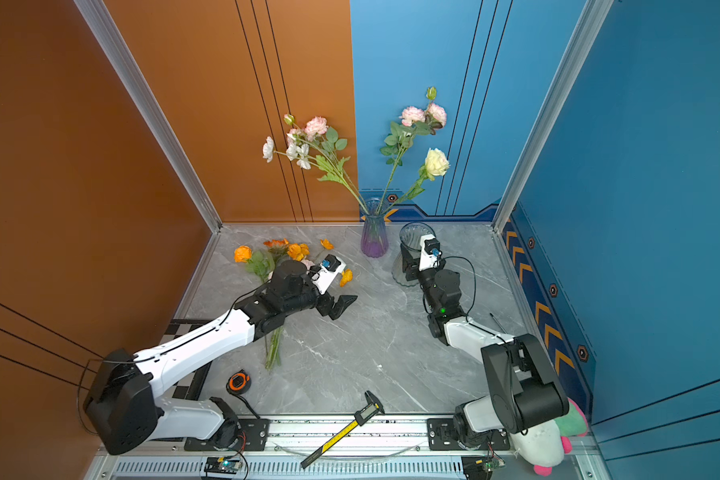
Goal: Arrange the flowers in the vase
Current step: 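Carry the clear vase toward the table centre while the left gripper lowers, then set down the clear vase with the right gripper while the left gripper descends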
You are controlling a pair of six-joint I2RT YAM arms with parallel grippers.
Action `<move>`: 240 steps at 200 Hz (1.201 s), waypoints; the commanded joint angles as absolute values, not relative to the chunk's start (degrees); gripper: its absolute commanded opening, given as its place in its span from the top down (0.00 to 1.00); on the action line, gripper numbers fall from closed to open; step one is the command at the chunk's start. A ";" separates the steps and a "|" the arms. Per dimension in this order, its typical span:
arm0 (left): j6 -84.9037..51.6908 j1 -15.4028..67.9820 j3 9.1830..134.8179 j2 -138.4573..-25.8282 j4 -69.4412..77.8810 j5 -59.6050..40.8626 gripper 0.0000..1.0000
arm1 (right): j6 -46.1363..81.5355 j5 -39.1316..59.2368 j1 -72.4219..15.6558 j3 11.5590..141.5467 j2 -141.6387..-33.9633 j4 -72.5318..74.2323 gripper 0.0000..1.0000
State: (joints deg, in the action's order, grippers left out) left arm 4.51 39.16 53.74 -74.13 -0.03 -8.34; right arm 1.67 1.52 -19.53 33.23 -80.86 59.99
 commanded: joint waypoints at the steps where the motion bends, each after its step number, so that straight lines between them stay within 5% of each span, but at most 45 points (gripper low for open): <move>1: -0.01 40.34 51.03 -64.65 -6.51 1.91 0.02 | 3.99 1.55 -24.18 32.46 -76.52 64.75 0.89; 57: -12.97 36.19 43.41 -43.57 -25.95 5.19 0.02 | 3.13 4.13 -36.63 31.22 -76.60 61.67 0.89; 102: -22.69 20.54 44.56 -45.64 -37.35 -10.56 0.01 | 2.85 1.96 -44.71 29.44 -82.25 69.25 0.89; 159: -21.18 19.65 44.73 -46.85 -35.33 -18.56 0.03 | 1.57 -0.85 -49.77 27.74 -87.39 75.61 0.88; 203: -20.97 20.13 44.69 -46.61 -34.05 -21.65 0.02 | 1.41 -1.81 -51.37 25.98 -90.40 79.27 0.80; 240: -21.07 20.71 45.35 -47.36 -33.48 -22.89 0.03 | 0.58 -1.74 -52.16 24.74 -90.55 79.23 0.61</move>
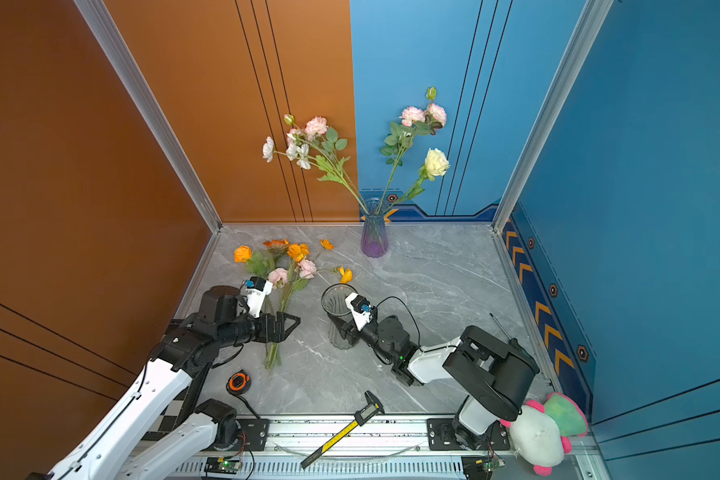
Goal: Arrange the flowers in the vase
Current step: 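Set down the clear vase with the right gripper while the left gripper descends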
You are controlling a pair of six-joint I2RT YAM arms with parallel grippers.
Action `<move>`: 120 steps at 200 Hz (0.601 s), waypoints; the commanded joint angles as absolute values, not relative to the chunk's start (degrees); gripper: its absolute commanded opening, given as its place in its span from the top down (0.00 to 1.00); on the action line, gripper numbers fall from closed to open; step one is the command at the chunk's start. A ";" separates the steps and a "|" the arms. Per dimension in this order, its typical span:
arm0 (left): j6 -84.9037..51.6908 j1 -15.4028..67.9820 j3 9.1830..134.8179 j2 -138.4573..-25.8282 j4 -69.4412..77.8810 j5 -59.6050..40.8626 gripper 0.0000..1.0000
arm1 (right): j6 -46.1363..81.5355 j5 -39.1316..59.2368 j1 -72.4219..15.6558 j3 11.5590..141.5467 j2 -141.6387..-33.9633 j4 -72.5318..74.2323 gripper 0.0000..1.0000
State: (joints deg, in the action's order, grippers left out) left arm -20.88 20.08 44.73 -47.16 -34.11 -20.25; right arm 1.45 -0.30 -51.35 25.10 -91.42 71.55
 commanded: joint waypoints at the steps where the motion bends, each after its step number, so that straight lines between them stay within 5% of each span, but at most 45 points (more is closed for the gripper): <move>1: -21.08 20.68 45.40 -47.41 -33.48 -22.87 0.03 | 0.56 -1.75 -52.18 24.72 -90.54 79.17 0.60; 71: -21.78 22.20 46.20 -48.64 -31.93 -21.47 0.03 | -0.27 -2.47 -53.26 22.43 -89.12 74.79 0.01; 120: -23.23 20.73 48.10 -54.67 -33.41 -7.75 0.10 | 4.17 -3.91 -53.61 15.76 -84.80 71.52 0.00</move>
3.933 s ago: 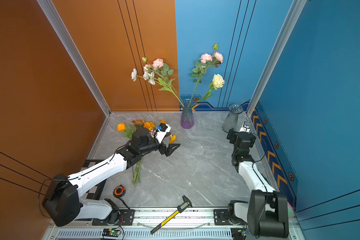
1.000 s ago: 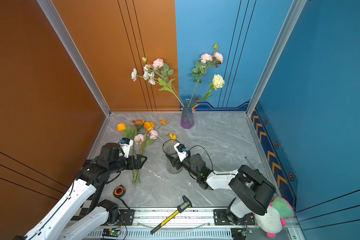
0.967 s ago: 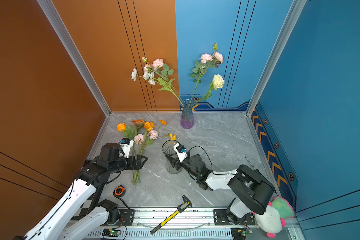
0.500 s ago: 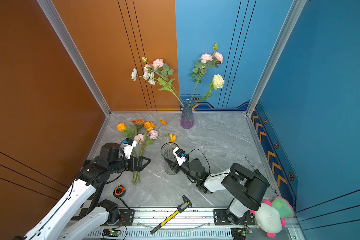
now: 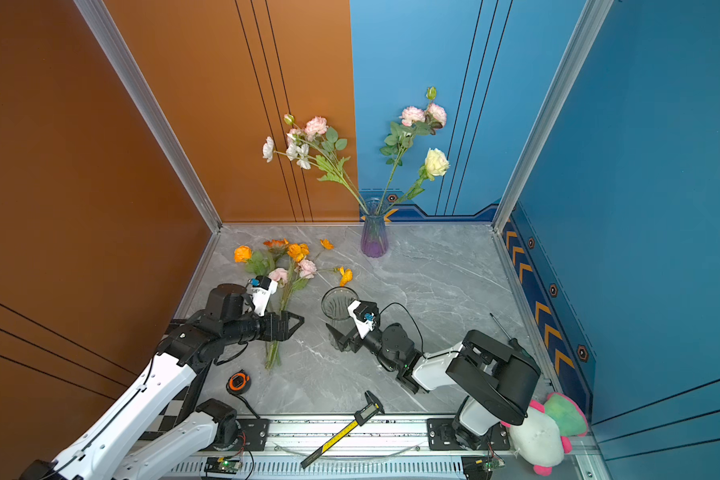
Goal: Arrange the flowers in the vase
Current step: 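Set down the clear vase with the right gripper while the left gripper descends, then withdraw the open right gripper while the left gripper closes on the orange stems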
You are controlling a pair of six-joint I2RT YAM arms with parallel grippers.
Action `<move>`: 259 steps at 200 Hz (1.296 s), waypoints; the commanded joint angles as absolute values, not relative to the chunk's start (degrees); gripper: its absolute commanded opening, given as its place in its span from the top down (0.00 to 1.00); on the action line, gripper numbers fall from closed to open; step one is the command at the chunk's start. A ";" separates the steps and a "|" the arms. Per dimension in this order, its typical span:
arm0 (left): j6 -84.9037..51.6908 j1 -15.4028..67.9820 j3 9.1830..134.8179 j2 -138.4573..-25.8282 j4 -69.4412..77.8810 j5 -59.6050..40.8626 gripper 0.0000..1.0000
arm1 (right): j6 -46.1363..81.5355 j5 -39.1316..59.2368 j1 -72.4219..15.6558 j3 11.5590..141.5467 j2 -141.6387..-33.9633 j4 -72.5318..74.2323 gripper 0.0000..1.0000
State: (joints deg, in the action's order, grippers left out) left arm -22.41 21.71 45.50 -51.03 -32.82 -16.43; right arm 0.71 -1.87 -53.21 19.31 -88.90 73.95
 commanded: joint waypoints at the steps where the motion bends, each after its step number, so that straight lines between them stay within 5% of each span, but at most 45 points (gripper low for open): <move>1: -23.17 20.65 48.22 -54.93 -33.49 -7.57 0.10 | 4.37 -3.98 -53.61 15.62 -84.54 71.14 0.00; 36: -20.73 17.53 51.25 -65.79 -34.50 -2.55 0.38 | 10.02 -5.19 -53.96 16.53 -66.63 37.16 0.00; 69: -19.41 13.87 52.54 -74.77 -34.24 -1.69 0.46 | 10.13 -7.18 -54.99 28.43 -49.95 -3.29 0.00; 97: -17.60 13.09 53.20 -79.78 -32.79 0.02 0.51 | 9.67 -9.92 -55.36 38.87 -41.51 -19.32 0.00; 148: -17.14 12.21 55.13 -87.05 -26.92 -0.17 0.60 | 6.64 -4.85 -57.62 59.04 -54.44 -26.80 0.00; 195: -16.52 11.90 58.62 -93.20 -26.54 1.75 0.67 | -2.64 -17.88 -69.30 64.91 -67.22 -24.89 0.00; 259: -15.38 11.63 61.52 -97.76 -26.63 3.01 0.74 | -4.70 -6.33 -59.73 53.99 -57.09 -11.99 0.00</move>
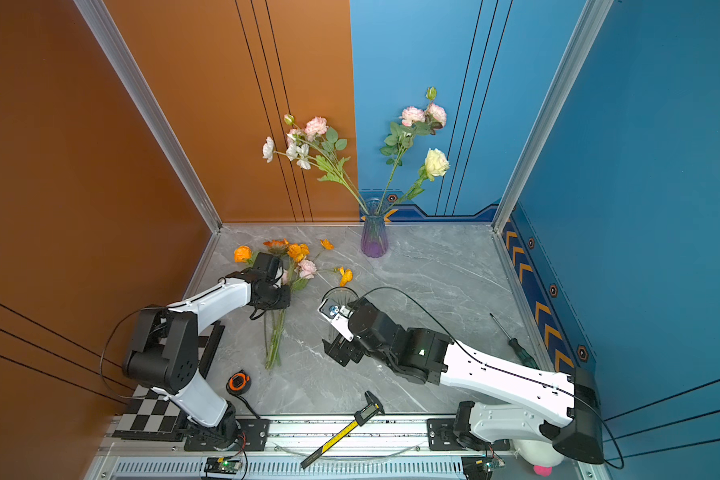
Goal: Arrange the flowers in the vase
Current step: 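Withdraw the open right gripper while the left gripper closes on the orange stems, then lift the orange flowers upright with the left gripper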
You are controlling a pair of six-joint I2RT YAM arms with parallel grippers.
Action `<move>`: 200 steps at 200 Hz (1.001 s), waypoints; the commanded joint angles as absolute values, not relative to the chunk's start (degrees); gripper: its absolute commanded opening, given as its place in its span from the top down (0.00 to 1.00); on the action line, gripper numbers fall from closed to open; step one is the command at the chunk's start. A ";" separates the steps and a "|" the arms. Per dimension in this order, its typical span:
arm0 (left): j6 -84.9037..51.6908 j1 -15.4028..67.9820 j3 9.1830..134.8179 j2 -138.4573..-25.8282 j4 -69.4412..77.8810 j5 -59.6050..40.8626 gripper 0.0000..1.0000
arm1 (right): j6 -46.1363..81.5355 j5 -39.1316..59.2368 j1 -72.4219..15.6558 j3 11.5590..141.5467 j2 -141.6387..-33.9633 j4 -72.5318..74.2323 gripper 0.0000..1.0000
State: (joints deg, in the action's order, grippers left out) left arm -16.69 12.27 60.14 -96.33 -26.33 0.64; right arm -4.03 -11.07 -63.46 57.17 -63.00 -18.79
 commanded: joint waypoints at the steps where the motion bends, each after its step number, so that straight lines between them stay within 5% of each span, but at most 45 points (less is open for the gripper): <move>1: -15.38 11.62 61.52 -97.79 -26.63 3.04 0.75 | -4.77 -6.37 -59.66 53.93 -56.94 -11.97 0.00; 60: -16.03 11.83 63.78 -99.49 -27.86 2.38 0.83 | -8.26 -9.05 -59.41 47.84 -49.12 -8.94 0.00; 121: -14.92 12.29 64.32 -100.96 -29.43 2.35 0.77 | -8.14 -7.30 -58.45 45.57 -47.56 -6.86 0.00; 200: -11.58 11.43 64.52 -97.44 -30.56 0.34 0.98 | -8.01 -6.52 -56.70 44.44 -48.60 -5.30 0.00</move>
